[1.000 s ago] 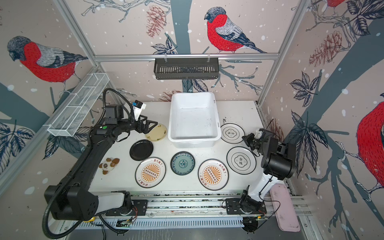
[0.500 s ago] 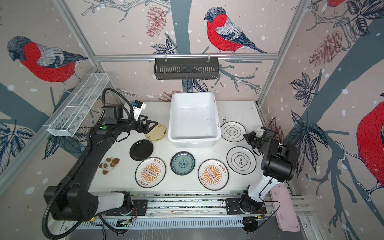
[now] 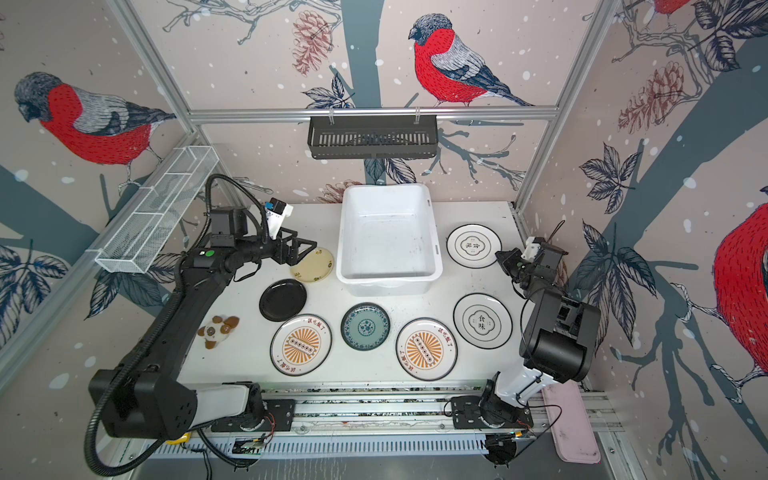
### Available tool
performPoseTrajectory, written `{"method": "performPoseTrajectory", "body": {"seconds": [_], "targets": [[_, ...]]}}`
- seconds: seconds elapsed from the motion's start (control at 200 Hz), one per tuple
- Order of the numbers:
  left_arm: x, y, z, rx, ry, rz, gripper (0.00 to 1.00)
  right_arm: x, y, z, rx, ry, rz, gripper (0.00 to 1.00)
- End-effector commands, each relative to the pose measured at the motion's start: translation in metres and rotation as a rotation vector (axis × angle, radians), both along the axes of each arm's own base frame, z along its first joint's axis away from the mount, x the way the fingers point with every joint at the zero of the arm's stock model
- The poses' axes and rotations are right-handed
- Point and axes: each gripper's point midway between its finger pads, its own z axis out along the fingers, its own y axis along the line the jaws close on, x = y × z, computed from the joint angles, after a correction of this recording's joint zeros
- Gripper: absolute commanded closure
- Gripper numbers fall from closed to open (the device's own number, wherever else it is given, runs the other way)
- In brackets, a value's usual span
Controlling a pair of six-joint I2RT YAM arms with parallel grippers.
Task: Place the plates into the plastic bin on the countertop
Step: 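Grip the teal-rimmed plate edge with the right gripper and lift it upright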
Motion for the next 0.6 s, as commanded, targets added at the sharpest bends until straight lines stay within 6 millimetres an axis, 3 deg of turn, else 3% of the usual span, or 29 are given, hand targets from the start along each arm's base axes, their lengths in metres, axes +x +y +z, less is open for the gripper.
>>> {"method": "performPoseTrajectory", "body": {"seconds": [0.0,0.37,0.595], "targets": [[-0.001,-0.003,0.007,-0.008,-0.034,-0.015,0.08,0.001,-0.001,0.015,-0.005,-0.024,0.003,0.97],[-0.002,0.0,0.01,-0.001,-0.055,-0.002,0.08,0.003,-0.001,0.067,-0.035,-0.098,0.005,0.98],[-0.002,-0.002,0.012,-0.014,-0.06,-0.011,0.08,0.004,0.01,0.106,-0.057,-0.149,0.033,0.98]]}}
